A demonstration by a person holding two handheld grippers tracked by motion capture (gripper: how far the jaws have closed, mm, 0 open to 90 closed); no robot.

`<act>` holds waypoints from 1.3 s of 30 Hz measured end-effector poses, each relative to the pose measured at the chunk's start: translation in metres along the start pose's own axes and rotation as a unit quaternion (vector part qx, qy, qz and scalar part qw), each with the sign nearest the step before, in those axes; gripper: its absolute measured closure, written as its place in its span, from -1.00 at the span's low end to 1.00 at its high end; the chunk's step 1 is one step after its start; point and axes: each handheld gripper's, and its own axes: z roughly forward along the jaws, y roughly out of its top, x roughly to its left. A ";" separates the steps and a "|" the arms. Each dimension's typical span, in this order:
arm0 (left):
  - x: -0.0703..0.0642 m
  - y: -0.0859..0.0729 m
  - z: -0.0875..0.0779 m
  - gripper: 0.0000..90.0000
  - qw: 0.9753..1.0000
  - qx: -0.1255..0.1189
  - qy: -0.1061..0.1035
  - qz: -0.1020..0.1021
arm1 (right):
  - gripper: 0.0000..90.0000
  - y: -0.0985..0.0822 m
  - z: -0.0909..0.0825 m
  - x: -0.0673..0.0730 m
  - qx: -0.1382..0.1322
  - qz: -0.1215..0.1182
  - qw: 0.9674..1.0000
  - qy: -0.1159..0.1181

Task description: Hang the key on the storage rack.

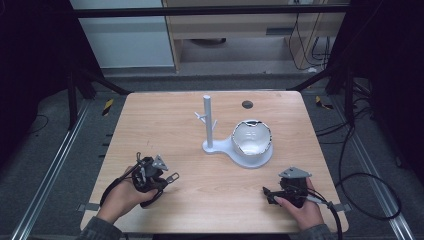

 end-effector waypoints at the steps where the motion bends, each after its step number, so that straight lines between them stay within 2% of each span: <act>1: -0.001 -0.004 -0.004 0.78 1.000 -0.013 0.004 -0.004 | -0.99 0.000 0.000 0.000 0.000 0.000 1.000 0.000; 5: -0.003 -0.020 -0.017 0.78 0.998 -0.062 0.017 -0.025 | -0.99 0.000 0.000 0.000 0.000 0.000 1.000 0.000; 9: -0.005 -0.035 -0.028 0.78 0.993 -0.102 0.029 -0.045 | -0.99 0.000 0.000 0.000 0.000 0.000 1.000 0.000; 12: -0.008 -0.042 -0.034 0.78 0.991 -0.118 0.038 -0.050 | -0.99 0.000 0.000 0.000 0.000 -0.001 1.000 0.000; 15: -0.012 -0.048 -0.041 0.78 0.987 -0.143 0.047 -0.053 | -0.99 0.000 0.000 0.000 0.000 0.000 1.000 -0.001; 18: -0.016 -0.050 -0.045 0.78 0.982 -0.169 0.064 -0.053 | -0.99 0.000 0.000 0.000 0.000 0.000 1.000 -0.001; 19: -0.018 -0.052 -0.047 0.78 0.978 -0.184 0.075 -0.057 | -0.99 0.000 0.000 0.000 0.000 0.000 1.000 -0.001; 21: -0.019 -0.053 -0.048 0.79 0.972 -0.209 0.079 -0.064 | -0.99 0.000 0.000 0.000 0.000 0.000 1.000 -0.001; 22: -0.019 -0.052 -0.048 0.79 0.968 -0.224 0.085 -0.070 | -0.99 0.000 0.000 0.000 0.000 0.000 1.000 -0.001; 24: -0.018 -0.050 -0.048 0.79 0.965 -0.235 0.092 -0.076 | -0.99 0.000 0.000 0.000 0.000 0.000 1.000 -0.001; 25: -0.018 -0.050 -0.048 0.79 0.965 -0.235 0.092 -0.076 | -0.99 0.000 0.000 0.000 0.000 0.000 1.000 -0.001; 26: -0.015 -0.047 -0.048 0.79 0.961 -0.248 0.086 -0.088 | -0.99 0.000 0.000 0.000 0.000 0.000 1.000 -0.001; 27: -0.015 -0.046 -0.048 0.79 0.960 -0.251 0.086 -0.092 | -0.99 0.000 0.000 0.000 0.000 0.000 1.000 -0.001; 30: -0.011 -0.039 -0.045 0.79 0.958 -0.255 0.083 -0.099 | -0.99 0.000 0.000 0.000 0.000 0.000 1.000 -0.001; 34: -0.007 -0.029 -0.040 0.79 0.959 -0.251 0.076 -0.103 | -0.99 0.000 0.000 0.000 0.000 0.001 1.000 -0.001; 36: -0.006 -0.023 -0.039 0.79 0.959 -0.252 0.081 -0.099 | -0.99 0.000 0.000 0.000 0.000 0.001 1.000 -0.001; 39: -0.006 -0.011 -0.041 0.79 0.956 -0.262 0.088 -0.095 | -0.99 0.000 0.000 0.000 0.000 0.001 1.000 -0.001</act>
